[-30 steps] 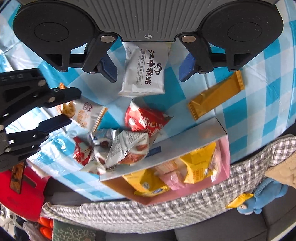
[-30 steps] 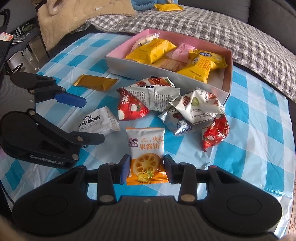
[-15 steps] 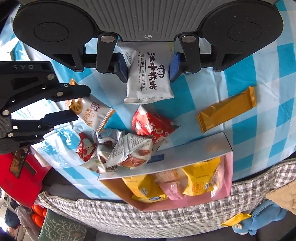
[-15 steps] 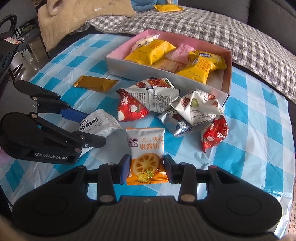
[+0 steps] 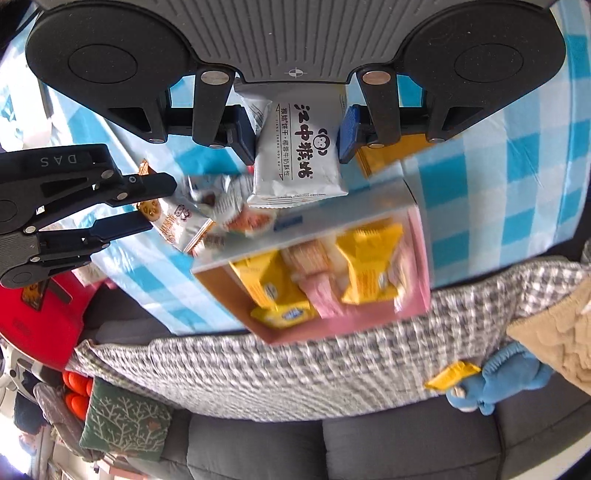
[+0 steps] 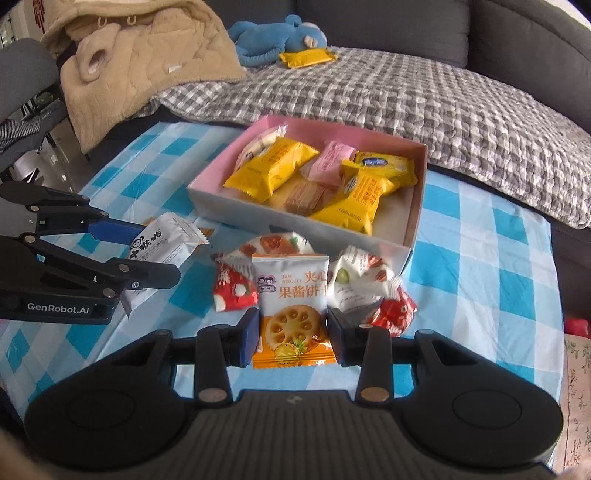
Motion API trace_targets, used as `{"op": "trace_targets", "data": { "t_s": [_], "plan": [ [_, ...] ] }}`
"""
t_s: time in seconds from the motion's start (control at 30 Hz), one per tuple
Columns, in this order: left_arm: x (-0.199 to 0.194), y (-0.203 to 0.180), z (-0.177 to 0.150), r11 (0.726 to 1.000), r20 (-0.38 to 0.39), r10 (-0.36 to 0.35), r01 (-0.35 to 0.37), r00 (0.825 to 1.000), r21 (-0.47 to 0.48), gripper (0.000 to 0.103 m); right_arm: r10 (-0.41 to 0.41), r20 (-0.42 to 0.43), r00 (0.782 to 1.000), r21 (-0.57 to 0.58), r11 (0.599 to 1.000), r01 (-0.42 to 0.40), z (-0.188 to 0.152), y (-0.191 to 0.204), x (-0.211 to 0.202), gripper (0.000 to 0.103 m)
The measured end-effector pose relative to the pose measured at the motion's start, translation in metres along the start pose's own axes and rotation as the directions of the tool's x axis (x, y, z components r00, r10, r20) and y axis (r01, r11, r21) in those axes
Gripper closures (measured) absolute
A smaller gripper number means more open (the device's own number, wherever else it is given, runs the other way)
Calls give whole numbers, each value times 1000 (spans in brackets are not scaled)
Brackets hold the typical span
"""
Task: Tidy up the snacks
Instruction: 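Carry both held packets over the pink box, then lower both packets into the box and open both tools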
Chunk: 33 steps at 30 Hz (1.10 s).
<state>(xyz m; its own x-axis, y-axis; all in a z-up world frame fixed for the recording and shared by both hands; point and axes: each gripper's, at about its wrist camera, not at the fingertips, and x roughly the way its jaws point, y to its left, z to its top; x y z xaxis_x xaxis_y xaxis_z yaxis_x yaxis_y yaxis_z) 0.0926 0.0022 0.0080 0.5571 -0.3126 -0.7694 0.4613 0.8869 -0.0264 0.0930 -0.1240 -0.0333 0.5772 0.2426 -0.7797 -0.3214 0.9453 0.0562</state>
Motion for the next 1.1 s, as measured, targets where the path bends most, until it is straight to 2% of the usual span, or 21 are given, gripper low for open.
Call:
{"op": "trace_targets", "data": {
  "t_s": [0.3, 0.5, 0.63, 0.8, 1.03, 1.1],
  "plan": [
    [40, 16, 62, 999, 18, 25, -24, 1000, -24, 58, -77, 36, 996, 30, 997, 76, 58, -30, 28, 67],
    [81, 13, 86, 1000, -3, 27, -27, 1000, -13, 58, -199, -2, 980, 28, 980, 199, 73, -53, 61, 67],
    [107, 13, 95, 999, -29, 35, -36, 999, -14, 58, -237, -34, 971, 2, 971, 238, 80, -59, 83, 67],
    [129, 17, 98, 996, -44, 94, -94, 995, 7, 58, -282, -43, 958, -59, 958, 280, 83, -51, 102, 66],
    [134, 31, 100, 988, -39, 157, -157, 987, 4, 58, -325, -41, 945, -82, 944, 321, 88, -51, 105, 65],
    [132, 33, 100, 989, -37, 150, -150, 988, -5, 57, -340, -36, 940, -96, 937, 335, 86, -49, 105, 65]
  ]
}}
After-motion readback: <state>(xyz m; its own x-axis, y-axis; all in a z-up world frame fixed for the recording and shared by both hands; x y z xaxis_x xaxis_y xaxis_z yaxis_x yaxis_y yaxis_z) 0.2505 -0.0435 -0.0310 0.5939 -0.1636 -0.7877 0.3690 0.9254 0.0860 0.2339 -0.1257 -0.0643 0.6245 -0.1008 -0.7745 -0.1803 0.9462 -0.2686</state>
